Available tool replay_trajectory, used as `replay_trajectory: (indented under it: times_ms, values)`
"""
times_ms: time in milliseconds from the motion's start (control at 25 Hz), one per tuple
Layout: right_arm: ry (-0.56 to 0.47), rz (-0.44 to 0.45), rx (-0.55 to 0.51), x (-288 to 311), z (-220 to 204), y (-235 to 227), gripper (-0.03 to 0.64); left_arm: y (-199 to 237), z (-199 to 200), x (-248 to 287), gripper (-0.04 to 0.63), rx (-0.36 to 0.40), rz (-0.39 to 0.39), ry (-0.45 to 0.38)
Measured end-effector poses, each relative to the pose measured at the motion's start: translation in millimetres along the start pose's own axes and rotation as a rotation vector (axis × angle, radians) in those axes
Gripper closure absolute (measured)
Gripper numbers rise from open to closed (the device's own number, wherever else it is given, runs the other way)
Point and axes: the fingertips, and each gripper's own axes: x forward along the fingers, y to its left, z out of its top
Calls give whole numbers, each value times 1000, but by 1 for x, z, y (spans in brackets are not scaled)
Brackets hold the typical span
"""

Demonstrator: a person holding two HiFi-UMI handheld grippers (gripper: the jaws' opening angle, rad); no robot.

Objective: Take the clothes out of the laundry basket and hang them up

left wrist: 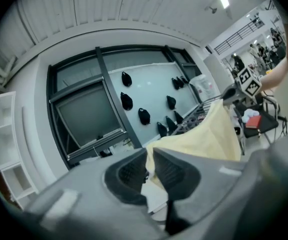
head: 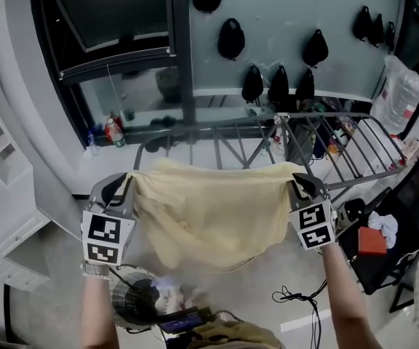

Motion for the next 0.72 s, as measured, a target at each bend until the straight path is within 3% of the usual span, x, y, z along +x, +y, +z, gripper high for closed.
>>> replay_trajectory:
  times_ms: [280, 720]
  values:
    - [47, -32, -4, 54, -12, -38, 594, 0, -11, 90, 565, 6, -30, 11]
    - [137, -50, 26, 195, -8, -92, 594, 43, -29, 259, 566, 51, -95, 53]
